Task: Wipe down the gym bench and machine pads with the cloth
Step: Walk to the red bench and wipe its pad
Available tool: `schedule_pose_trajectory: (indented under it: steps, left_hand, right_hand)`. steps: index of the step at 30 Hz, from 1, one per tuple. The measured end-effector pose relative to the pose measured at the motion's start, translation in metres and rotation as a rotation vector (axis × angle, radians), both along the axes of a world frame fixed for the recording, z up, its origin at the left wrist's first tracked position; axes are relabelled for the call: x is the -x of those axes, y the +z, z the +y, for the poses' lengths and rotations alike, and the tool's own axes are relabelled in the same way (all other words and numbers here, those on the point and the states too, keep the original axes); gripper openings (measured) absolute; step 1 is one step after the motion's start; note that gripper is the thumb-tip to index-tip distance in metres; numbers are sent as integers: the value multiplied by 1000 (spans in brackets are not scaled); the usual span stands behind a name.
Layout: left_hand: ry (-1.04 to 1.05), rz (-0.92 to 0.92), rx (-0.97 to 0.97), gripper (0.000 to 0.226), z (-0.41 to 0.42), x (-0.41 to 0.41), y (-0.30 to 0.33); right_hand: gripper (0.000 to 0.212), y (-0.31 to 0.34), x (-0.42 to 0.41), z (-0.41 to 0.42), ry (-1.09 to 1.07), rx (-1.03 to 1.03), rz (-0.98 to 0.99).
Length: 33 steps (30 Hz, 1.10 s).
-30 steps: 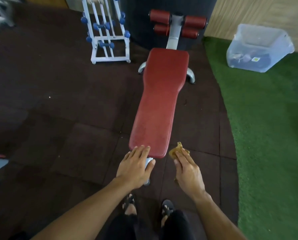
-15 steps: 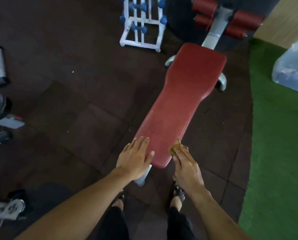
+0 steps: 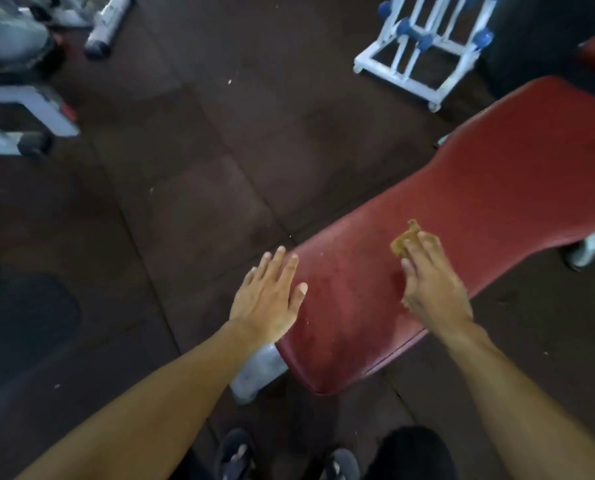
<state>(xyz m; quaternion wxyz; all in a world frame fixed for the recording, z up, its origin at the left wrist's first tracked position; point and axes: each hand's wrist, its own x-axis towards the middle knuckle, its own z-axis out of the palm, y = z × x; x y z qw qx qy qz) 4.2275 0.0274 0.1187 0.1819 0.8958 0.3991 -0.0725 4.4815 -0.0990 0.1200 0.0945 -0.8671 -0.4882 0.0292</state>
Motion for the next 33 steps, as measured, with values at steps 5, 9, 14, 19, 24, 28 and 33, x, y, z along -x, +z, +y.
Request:
schedule_pose_trajectory:
  steps: [5, 9, 14, 19, 24, 28, 33]
  left_hand:
    - [-2, -89, -103, 65, 4, 2, -99]
    - [49, -265, -200, 64, 3, 1, -120]
    - [50, -297, -182, 67, 5, 0, -118]
    - [64, -299, -178, 68, 3, -1, -117]
    - [53, -286, -177, 67, 3, 0, -118]
    - [44, -233, -179, 69, 5, 0, -115]
    - [124, -235, -181, 68, 1, -13, -114]
  right_hand:
    - [53, -54, -24, 15, -43, -21, -50]
    - [58, -59, -50, 53, 31, -17, -88]
    - [51, -61, -28, 125, 233, -18, -107]
    - [48, -69, 53, 100, 525, 41, -113]
    - [49, -61, 43, 23, 544, 122, -117]
    - [50, -48, -27, 24, 248, 80, -151]
    - [49, -52, -63, 88, 102, 45, -138]
